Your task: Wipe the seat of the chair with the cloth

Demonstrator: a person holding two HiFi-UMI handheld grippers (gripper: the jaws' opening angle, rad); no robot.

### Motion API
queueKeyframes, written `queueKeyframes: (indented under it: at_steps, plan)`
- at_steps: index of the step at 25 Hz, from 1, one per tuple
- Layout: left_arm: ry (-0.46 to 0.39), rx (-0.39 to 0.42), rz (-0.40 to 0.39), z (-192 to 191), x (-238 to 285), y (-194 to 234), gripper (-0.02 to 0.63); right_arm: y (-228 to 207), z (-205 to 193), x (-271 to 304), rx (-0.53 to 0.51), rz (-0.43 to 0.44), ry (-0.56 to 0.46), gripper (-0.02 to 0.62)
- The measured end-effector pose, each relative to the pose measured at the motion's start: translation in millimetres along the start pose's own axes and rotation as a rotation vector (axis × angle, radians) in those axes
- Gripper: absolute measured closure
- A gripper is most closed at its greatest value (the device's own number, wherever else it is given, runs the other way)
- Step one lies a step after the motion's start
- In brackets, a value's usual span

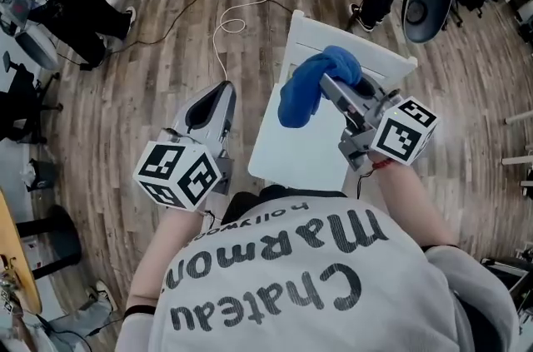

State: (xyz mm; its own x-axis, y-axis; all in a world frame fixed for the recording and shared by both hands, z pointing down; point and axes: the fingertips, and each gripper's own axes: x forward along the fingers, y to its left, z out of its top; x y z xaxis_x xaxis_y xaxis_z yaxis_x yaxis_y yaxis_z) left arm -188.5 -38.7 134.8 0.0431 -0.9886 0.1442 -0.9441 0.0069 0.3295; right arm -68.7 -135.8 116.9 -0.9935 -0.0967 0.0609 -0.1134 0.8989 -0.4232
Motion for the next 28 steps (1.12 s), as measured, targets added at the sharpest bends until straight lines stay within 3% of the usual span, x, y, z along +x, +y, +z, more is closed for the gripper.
queueKeyframes:
  at_steps: [4,8,13,22,28]
  plan:
    - [0.001,-0.076,0.028,0.5,14.6,24.0,0.597,-15.3,-5.1,22.5,0.025,-0.055,0.005,0.517]
    - [0.051,-0.065,-0.079,-2.9,34.7,38.2,0.598,-31.8,-12.4,35.8,0.075,-0.155,-0.014,0.517]
    - [0.108,-0.105,-0.224,2.4,57.5,59.3,0.598,-43.2,-14.1,51.1,0.119,-0.276,-0.063,0.517]
    - [0.259,-0.095,-0.359,-19.6,108.6,86.0,0.597,-71.3,-29.2,63.1,0.163,-0.484,-0.139,0.517]
    - [0.37,-0.059,-0.43,-50.2,132.9,99.0,0.598,-99.3,-48.1,61.4,0.146,-0.625,-0.097,0.517]
